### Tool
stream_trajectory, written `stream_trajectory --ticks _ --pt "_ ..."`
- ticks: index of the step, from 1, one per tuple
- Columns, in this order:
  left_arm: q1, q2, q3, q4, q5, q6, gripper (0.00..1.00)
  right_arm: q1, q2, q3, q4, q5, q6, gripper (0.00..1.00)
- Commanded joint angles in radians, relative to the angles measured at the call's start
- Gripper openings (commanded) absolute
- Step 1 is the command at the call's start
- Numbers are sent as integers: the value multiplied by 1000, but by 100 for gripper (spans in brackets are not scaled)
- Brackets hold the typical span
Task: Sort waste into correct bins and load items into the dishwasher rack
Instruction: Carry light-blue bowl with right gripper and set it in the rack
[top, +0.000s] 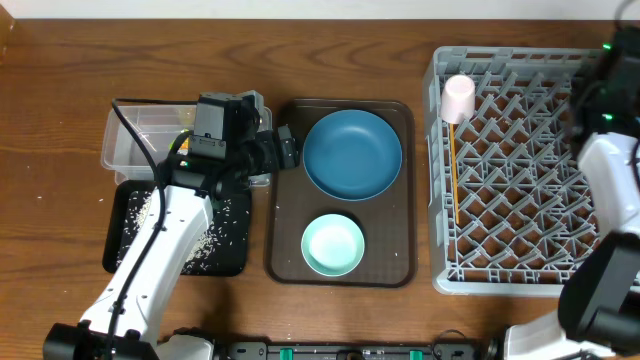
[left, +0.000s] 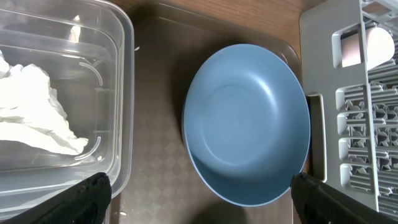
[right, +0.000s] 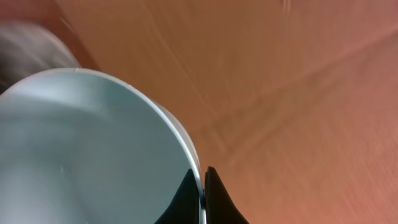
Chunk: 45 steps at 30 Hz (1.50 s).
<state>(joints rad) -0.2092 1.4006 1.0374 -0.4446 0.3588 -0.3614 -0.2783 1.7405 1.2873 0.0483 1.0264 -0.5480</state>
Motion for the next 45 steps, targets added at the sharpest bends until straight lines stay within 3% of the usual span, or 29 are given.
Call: stream_trajectory --ticks 1,4,14,17,22,26,30,33,36,39,45 --pt "4 4 -4 2 -16 13 95 -41 70 8 0 59 -75 1" --pt "4 4 -4 1 -16 13 95 -40 121 8 5 58 -148 1" --pt "4 4 -4 1 -16 13 95 78 180 8 0 2 -148 1" --pt "4 4 -4 2 -16 13 95 126 180 8 1 1 -148 10" --pt "4 4 -4 1 -16 13 95 196 180 8 1 0 -137 39" --pt "4 4 -4 1 -16 13 95 245 180 8 0 -10 -110 48" --pt "4 4 -4 1 -16 13 95 291 180 8 0 -13 -51 46" --pt "4 4 -4 1 -16 13 95 312 180 8 -8 -14 16 66" --pt "4 4 -4 1 -16 13 95 326 179 8 -64 -53 61 67" --pt "4 4 -4 1 -16 13 95 337 167 8 -159 -161 153 67" --pt "4 4 -4 1 -16 13 95 341 101 9 -298 -523 494 66"
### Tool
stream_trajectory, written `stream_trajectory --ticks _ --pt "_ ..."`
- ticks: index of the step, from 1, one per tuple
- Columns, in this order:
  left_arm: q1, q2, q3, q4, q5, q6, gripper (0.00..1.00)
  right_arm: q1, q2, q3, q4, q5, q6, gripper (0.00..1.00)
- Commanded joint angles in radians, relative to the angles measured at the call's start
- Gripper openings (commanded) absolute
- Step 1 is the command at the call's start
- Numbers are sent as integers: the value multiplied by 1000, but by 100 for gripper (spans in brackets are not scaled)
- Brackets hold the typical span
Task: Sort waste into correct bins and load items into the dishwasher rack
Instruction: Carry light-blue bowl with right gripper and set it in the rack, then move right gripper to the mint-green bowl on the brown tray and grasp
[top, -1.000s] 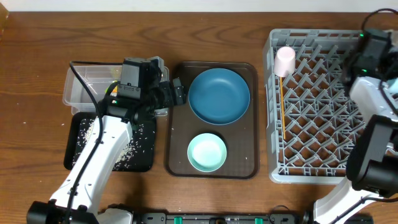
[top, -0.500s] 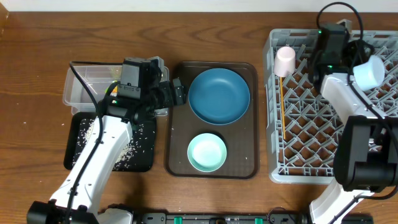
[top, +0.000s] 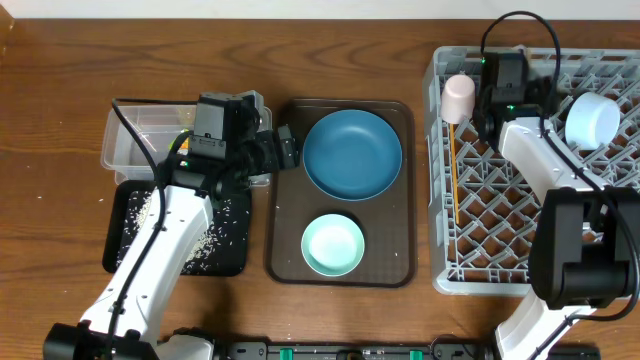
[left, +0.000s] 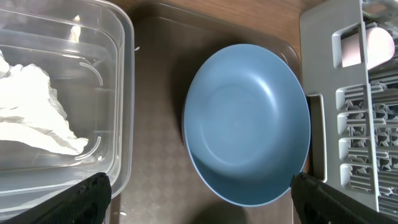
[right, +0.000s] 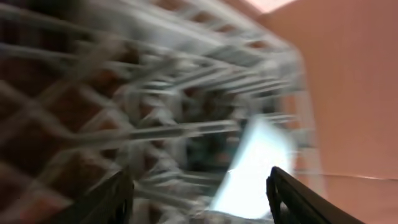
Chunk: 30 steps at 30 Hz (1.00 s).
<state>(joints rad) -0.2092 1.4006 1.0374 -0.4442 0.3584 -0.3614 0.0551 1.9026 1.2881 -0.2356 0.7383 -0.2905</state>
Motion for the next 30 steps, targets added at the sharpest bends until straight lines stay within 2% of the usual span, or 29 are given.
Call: stream_trajectory --ticks 1,7,11,19,24,30 --pt "4 4 -4 1 -16 13 95 7 -76 8 -21 -314 289 66" --pt "4 4 -4 1 -16 13 95 8 -160 8 -24 -645 481 58" --pt "4 4 -4 1 -16 13 95 25 -217 8 -71 -765 528 59" --pt "4 4 -4 1 -16 13 95 142 -268 8 -295 -1075 559 66" --pt "4 4 -4 1 -16 13 95 246 -267 5 -416 -1111 559 67" --pt "4 4 -4 0 -1 -12 95 370 -264 0 -450 -1109 559 66"
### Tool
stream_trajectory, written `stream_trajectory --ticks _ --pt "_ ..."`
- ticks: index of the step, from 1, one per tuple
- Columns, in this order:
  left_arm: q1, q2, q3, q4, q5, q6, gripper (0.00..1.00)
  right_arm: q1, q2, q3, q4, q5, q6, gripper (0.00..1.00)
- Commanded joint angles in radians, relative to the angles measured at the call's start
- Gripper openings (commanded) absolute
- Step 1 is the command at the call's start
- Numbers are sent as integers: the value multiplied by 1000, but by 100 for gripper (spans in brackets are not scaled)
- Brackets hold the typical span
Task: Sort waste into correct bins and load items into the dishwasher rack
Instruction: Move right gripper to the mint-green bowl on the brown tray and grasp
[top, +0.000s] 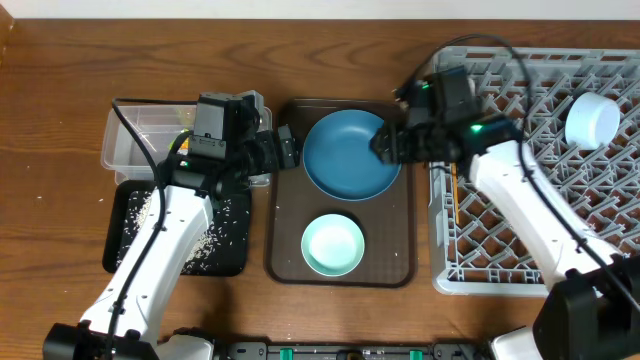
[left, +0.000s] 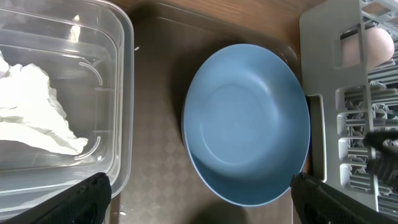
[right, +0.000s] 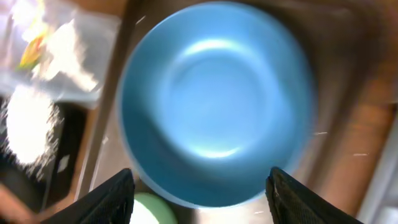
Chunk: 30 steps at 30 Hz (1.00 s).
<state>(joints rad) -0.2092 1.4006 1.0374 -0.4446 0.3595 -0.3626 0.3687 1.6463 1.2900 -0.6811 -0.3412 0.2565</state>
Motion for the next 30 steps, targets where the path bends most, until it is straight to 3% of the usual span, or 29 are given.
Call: stream_trajectory --ticks 1,6,9,22,30 --pt "4 4 -4 -5 -2 -15 95 81 -8 -4 -5 -29 12 66" --pt "3 4 -4 6 -17 -11 95 193 -8 -8 -7 -29 12 66" --pt "31 -8 -3 17 -102 29 95 250 -8 -9 -7 -25 12 66" --pt "417 -203 -3 -13 -143 29 95 459 -8 -31 -7 158 12 66" --pt "465 -211 -3 -78 -144 29 95 579 15 -97 -2 196 12 65"
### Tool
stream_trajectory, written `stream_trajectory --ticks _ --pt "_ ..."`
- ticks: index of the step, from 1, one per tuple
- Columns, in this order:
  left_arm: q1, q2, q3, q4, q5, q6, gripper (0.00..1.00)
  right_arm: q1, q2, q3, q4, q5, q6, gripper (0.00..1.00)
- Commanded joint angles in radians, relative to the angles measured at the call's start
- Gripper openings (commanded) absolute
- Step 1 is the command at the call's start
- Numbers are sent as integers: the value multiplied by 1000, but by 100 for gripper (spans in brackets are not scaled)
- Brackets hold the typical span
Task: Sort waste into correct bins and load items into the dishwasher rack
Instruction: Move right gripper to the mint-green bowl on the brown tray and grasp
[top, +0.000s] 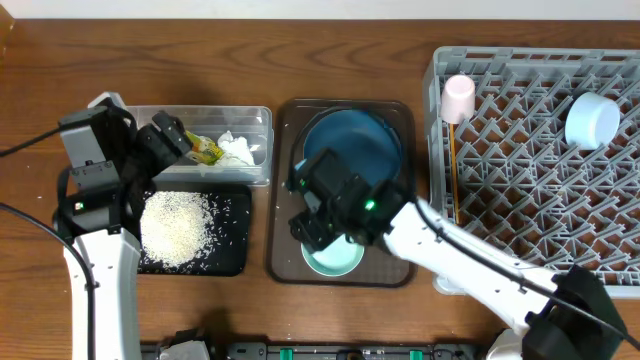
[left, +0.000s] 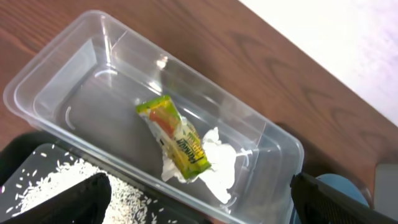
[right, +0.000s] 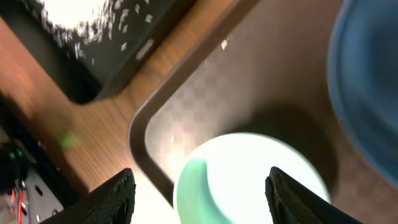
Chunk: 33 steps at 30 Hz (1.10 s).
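A mint bowl (top: 340, 258) and a blue bowl (top: 350, 140) sit on the brown tray (top: 285, 180). My right gripper (top: 312, 225) hangs open just above the mint bowl (right: 249, 180), its fingers spread either side of the near rim; my right gripper (right: 202, 190) holds nothing. Far to the left, my left gripper (top: 165, 140) is open and empty above the clear bin (top: 250, 120). In that bin (left: 93, 62) lie a green-yellow wrapper (left: 177, 137) and white tissue (left: 217, 168). The grey dishwasher rack (top: 520, 200) holds a pink cup (top: 458, 98) and a white cup (top: 590, 120).
A black tray (top: 225, 250) with spilled rice (top: 175, 215) lies in front of the clear bin; its corner shows as the black tray (right: 124, 56) in the right wrist view. My right arm crosses over the blue bowl. Bare wood runs along the far edge.
My right gripper has moved from above the blue bowl to just above the mint bowl. My left arm has drawn back to the left, from the tray's edge to over the clear bin.
My right gripper was shut on the white cup at the rack's far right. Then the cup lay in the rack and the gripper was open near the pink cup. It then hung over the blue bowl, now over the mint bowl. The left arm stayed put, then moved left.
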<state>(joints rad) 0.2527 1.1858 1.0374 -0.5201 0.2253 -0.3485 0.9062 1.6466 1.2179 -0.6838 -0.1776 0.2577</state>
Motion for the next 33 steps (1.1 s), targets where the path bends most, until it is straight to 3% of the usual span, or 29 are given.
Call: stream_trajectory --ticks 1,9,19,23,28,33 --pt "3 5 -3 -3 -10 15 95 56 22 -34 1 32 11 64" --pt "4 6 -3 -3 -10 15 95 155 80 -56 -28 32 -73 63" --pt "4 6 -3 -3 -10 15 95 183 140 -56 -76 40 -72 61" --pt "4 6 -3 -3 -10 15 95 183 145 -56 -76 45 -73 54" --pt "4 6 -3 -3 -10 15 95 183 147 -56 -88 111 -72 31" --pt "4 6 -3 -3 -10 15 95 183 148 -56 -110 175 -72 30"
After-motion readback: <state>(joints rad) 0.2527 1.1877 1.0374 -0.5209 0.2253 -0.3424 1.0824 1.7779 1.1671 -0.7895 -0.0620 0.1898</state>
